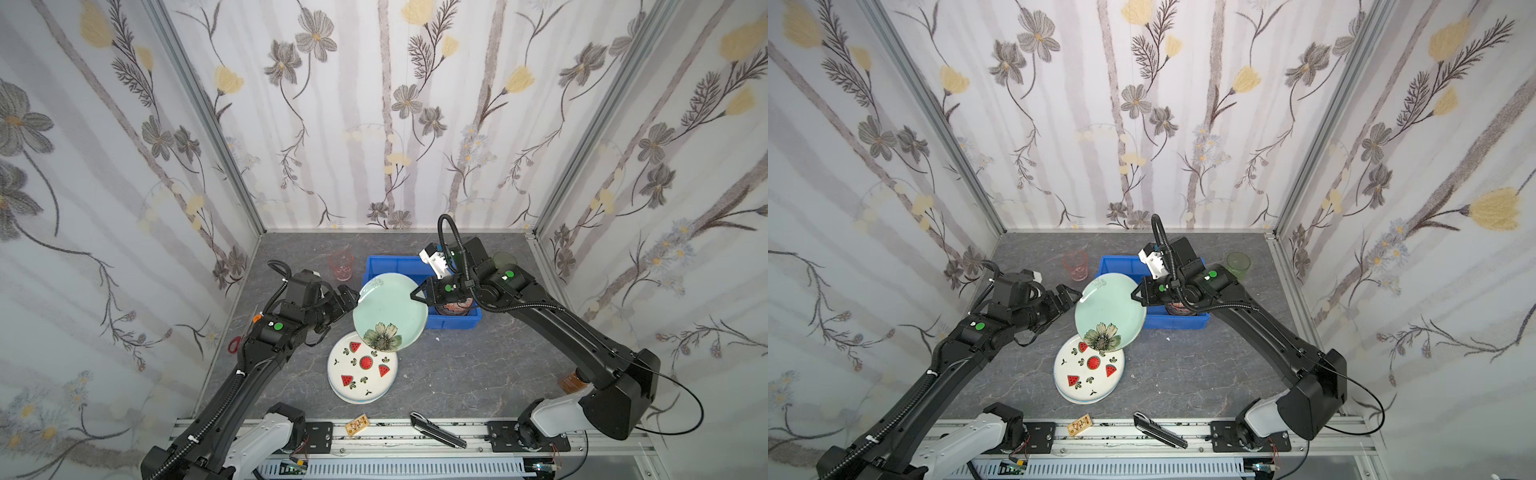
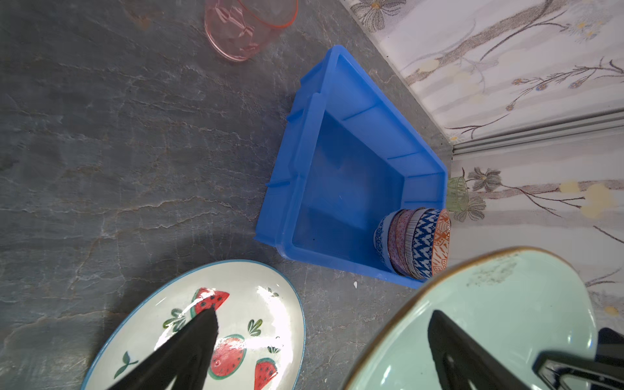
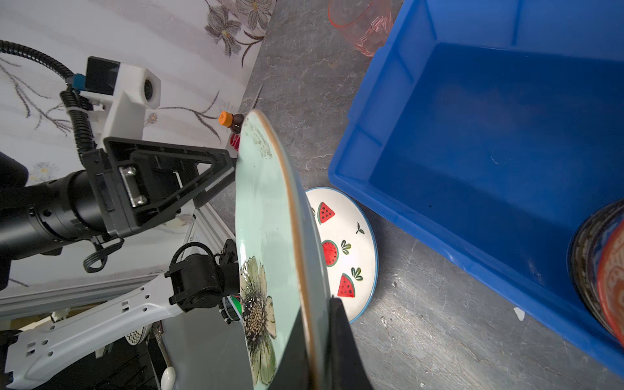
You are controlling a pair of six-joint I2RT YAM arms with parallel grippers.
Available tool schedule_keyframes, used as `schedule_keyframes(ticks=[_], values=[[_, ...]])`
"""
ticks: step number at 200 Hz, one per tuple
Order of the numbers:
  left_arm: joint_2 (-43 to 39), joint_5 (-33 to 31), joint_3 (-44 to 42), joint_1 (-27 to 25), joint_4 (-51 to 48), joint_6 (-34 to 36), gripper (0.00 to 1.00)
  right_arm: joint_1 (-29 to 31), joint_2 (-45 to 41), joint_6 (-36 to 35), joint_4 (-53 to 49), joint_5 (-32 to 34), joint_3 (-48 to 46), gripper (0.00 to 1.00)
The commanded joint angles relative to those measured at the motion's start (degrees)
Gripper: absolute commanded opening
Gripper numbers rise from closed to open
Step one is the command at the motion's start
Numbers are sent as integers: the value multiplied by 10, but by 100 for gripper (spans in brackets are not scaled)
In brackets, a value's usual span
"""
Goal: Place the mixed dishes into the plastic bin
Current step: 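Carry the green plate into the bin with the right gripper while the left withdraws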
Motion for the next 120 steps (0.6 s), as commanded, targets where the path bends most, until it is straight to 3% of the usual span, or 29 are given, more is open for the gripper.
schedule_keyframes(ticks=[1, 120], values=[[2, 0, 14, 16, -18, 24, 100, -16, 36, -51, 9, -51, 34, 0], [27, 36, 55, 92, -42, 67, 100, -113, 225, -132, -33, -73, 211, 0]])
